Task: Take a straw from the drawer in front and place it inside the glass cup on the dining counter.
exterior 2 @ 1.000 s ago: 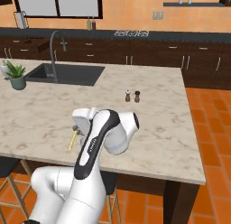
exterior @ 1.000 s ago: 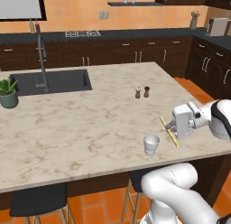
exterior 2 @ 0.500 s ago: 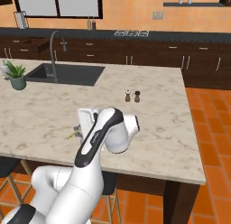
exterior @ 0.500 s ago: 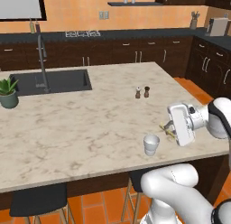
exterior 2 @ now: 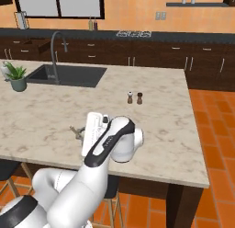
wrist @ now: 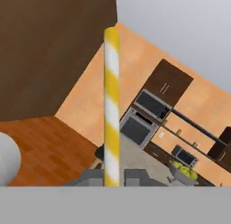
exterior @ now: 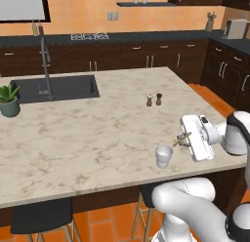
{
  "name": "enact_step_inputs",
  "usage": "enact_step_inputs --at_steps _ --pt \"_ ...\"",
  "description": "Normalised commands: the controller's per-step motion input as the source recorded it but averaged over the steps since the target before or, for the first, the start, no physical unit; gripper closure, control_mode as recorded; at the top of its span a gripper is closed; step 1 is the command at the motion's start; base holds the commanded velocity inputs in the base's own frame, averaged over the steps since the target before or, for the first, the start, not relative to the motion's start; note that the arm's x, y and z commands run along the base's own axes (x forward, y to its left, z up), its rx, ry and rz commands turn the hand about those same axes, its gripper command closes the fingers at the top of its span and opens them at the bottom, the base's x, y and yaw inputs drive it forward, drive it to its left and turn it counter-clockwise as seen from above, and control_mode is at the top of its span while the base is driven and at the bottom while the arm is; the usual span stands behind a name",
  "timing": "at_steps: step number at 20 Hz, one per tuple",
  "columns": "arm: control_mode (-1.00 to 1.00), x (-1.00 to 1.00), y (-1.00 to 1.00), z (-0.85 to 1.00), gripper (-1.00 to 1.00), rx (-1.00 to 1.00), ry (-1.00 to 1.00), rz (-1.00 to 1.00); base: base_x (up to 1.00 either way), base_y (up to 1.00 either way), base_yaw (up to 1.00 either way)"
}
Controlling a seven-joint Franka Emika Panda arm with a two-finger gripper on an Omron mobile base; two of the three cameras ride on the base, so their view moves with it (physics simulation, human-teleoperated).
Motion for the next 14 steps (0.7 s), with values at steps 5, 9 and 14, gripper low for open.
enact_step_inputs --at_steps 5,9,14 --pt "-1.00 0.00 -0.02 -0.29 1.00 0.00 0.33 -0.04 0.00 0.00 0.00" --pt "-1.00 0.00 0.00 -0.15 1.00 -0.06 0.27 -0.04 0.00 0.00 0.00" --pt "-1.00 0.03 0.00 -0.02 1.00 0.00 0.27 0.00 0.00 0.00 0.00"
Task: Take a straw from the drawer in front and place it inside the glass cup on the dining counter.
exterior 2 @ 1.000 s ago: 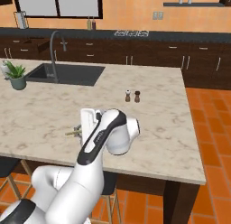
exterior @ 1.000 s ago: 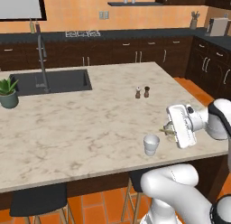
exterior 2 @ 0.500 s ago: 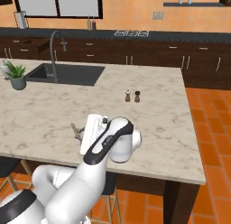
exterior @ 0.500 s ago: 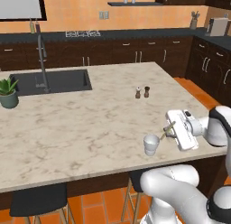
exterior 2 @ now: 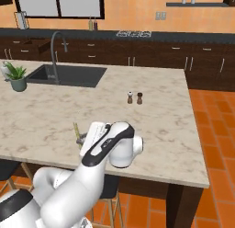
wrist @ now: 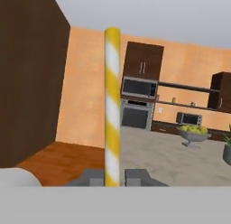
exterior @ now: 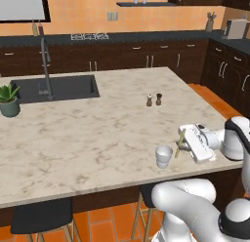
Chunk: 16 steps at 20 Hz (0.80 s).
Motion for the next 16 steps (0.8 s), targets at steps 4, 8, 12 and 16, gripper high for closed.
enact_step_inputs --at_steps 4,8,12,16 --pt "-1.00 0.16 0.00 -0.17 1.00 0.00 0.24 0.00 0.00 0.00 0.00" --pt "-1.00 0.29 -0.05 -0.19 1.00 0.00 0.12 0.00 0.00 0.00 0.00" --pt "-1.00 0.22 -0.11 -0.05 1.00 0.00 0.07 0.00 0.00 0.00 0.00" --pt "-1.00 0.15 -0.08 -0.04 1.00 0.00 0.04 0.00 0.00 0.00 0.00"
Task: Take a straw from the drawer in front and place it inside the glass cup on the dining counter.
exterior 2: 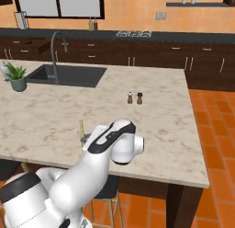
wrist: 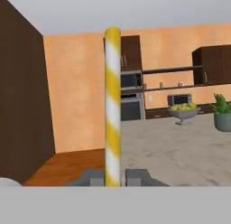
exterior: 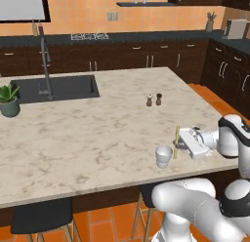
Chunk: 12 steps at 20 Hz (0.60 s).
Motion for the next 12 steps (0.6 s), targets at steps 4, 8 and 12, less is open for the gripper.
enact_step_inputs --at_steps 4,8,12 --pt "-1.00 0.11 -0.01 -0.11 1.00 0.00 0.03 0.00 0.00 0.00 0.00" --pt "-1.00 0.13 0.00 -0.17 1.00 0.00 0.02 0.00 0.00 0.00 0.00" --pt "-1.00 0.15 0.00 -0.10 1.00 0.00 0.00 0.00 0.00 0.00 0.00"
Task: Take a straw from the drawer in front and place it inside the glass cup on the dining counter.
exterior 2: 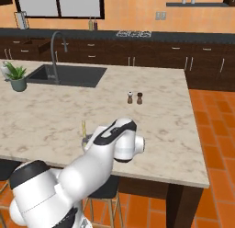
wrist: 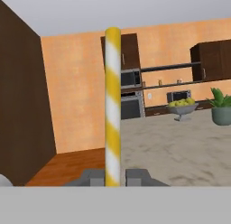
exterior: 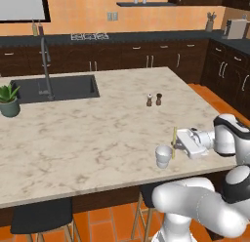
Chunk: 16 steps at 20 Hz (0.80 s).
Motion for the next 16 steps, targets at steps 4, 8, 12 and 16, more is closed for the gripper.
enact_step_inputs --at_steps 4,8,12,16 --pt "-1.00 0.12 0.00 -0.04 1.00 0.00 0.00 0.00 0.00 0.00 0.00" --pt "-1.00 0.13 0.00 -0.08 1.00 0.00 0.00 0.00 0.00 0.00 0.00" --pt "-1.00 0.14 0.00 -0.10 1.00 0.00 0.00 0.00 0.00 0.00 0.00" --pt "-1.00 0.12 0.00 -0.09 1.00 0.00 0.00 0.00 0.00 0.00 0.00"
